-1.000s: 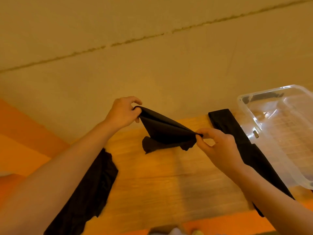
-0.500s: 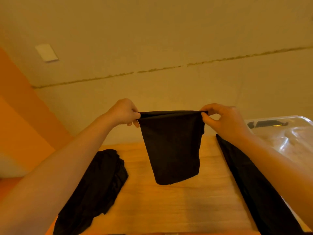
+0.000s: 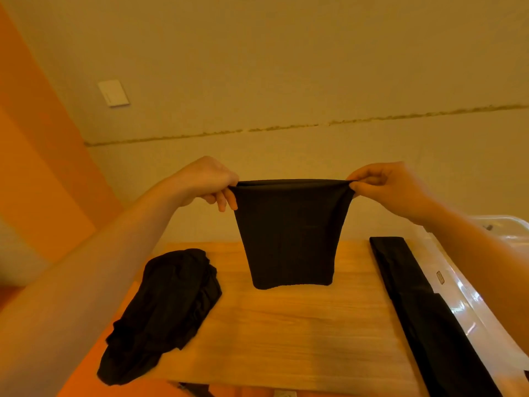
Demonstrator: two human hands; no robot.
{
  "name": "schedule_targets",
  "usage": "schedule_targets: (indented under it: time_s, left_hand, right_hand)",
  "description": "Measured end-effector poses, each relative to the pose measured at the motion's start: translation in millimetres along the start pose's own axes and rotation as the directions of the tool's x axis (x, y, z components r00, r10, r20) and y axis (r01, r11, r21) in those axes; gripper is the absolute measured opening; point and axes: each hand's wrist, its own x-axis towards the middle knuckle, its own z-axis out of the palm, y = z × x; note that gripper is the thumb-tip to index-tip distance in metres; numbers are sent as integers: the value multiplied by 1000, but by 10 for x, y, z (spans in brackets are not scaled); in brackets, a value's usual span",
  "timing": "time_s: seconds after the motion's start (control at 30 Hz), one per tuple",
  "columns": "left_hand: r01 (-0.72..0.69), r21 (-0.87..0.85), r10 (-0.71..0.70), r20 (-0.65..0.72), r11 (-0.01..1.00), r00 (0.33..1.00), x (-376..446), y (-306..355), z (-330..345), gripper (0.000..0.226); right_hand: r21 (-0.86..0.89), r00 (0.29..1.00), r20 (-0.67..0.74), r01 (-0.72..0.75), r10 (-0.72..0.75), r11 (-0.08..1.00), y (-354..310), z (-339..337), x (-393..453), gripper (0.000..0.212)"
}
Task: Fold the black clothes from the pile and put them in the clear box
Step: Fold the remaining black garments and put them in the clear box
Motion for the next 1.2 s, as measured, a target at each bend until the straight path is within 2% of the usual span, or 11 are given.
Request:
schedule_targets:
  time_s: [0.13, 0.27, 0.33, 0.47, 0.53, 0.6, 0.7, 0.87, 1.0, 1.1, 1.2]
  left_hand:
    - [-19, -41, 19, -4, 999, 1000, -19, -45, 85, 24]
    - [-90, -100, 95, 53, 991, 994, 38, -159, 117, 39]
    - [-143, -67, 148, 66, 987, 987, 102, -208, 124, 30]
    - [-243, 41, 246, -73, 969, 967, 396, -305, 63, 26]
    - [-318, 85, 325, -96, 944, 941, 462, -327, 65, 20]
    - [-376, 58, 377, -14, 925, 926, 556, -361, -3, 14]
    - [-372, 57, 368, 78, 926, 927, 783, -402, -48, 5]
    - [-335, 36, 335, -21, 942, 942, 1373, -354, -95, 6]
    - [-340, -99, 320, -171, 935, 932, 1793, -268, -112, 8]
    - [-391, -191, 321, -314, 900, 893, 1921, -236, -140, 14]
    - [-495, -87, 439, -350, 865, 828, 1853, -397, -56, 12]
  right_hand:
    - [0, 1000, 27, -8, 8, 1000, 1, -62, 12, 12]
    - [17, 999, 33, -30, 29, 999, 10, -95, 60, 12]
    - [20, 999, 34, -37, 37, 999, 13, -112, 105, 11]
    - [-6, 996, 72, -54, 54, 999, 5, -88, 283, 11]
    - [1, 994, 83, -73, 73, 997, -7, -113, 297, 10]
    - [-23, 991, 97, -90, 92, 996, 2, -113, 408, 9]
    - [-75, 984, 120, -123, 131, 990, 23, -75, 636, 9]
    - [-152, 977, 64, -190, 202, 970, 100, 33, 1153, 10]
    - [-144, 977, -96, -203, 191, 969, 172, 103, 1549, 9]
    - [-102, 961, -241, -165, 137, 981, 174, 128, 1661, 9]
    - [-93, 973, -220, -86, 64, 992, 227, 213, 1488, 10]
